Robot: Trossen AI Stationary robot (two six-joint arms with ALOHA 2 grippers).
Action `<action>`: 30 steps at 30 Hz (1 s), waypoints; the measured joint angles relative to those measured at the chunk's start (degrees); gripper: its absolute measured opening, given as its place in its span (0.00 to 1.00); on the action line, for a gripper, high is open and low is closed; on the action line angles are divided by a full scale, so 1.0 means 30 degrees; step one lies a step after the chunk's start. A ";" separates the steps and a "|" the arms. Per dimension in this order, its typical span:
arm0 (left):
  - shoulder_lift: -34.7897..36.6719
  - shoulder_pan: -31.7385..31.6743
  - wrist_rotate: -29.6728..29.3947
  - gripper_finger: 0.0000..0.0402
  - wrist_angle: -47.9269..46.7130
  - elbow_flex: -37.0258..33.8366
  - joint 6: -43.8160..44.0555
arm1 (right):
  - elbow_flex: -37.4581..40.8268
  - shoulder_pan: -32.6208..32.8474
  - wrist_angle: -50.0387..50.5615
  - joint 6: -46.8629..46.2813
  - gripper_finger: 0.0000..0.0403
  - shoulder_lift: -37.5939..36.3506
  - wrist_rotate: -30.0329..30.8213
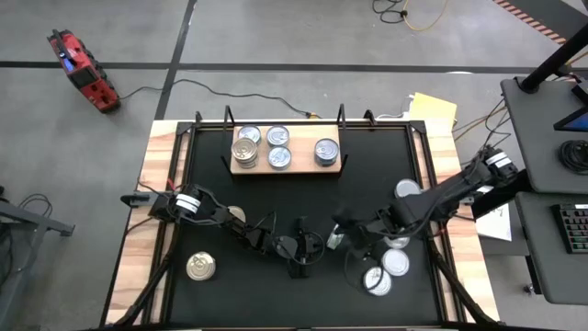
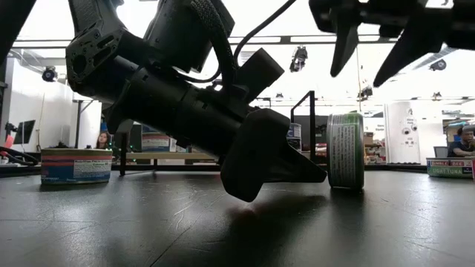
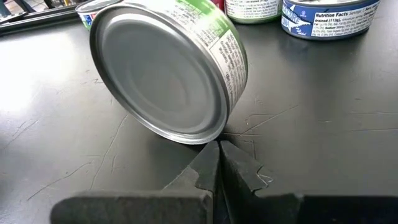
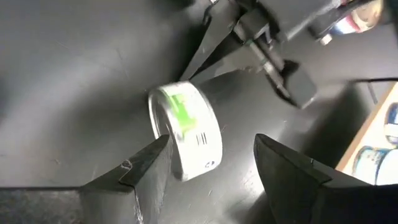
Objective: Stack canned seafood by type on shelf
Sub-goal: Put the green tuna can on the shelf
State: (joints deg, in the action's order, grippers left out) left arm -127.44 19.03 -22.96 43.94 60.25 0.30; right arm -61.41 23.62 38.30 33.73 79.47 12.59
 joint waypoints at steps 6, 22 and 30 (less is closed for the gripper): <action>0.0015 0.0000 0.0000 0.00 0.0000 0.0000 -0.0022 | 0.0000 -0.1009 0.0005 0.1397 0.54 0.1286 -0.0220; 0.0015 -0.0004 0.0000 0.00 -0.0201 0.0000 -0.0073 | -0.0646 -0.1888 0.0034 0.1780 0.54 0.4565 -0.0863; 0.0015 0.0000 -0.0019 0.00 -0.0299 0.0000 -0.0073 | -0.1612 -0.1881 0.0763 0.1107 0.39 0.4660 -0.2097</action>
State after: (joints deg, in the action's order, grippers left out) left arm -127.39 19.03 -23.02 43.05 60.25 0.08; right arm -66.24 17.98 40.59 37.06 93.45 6.30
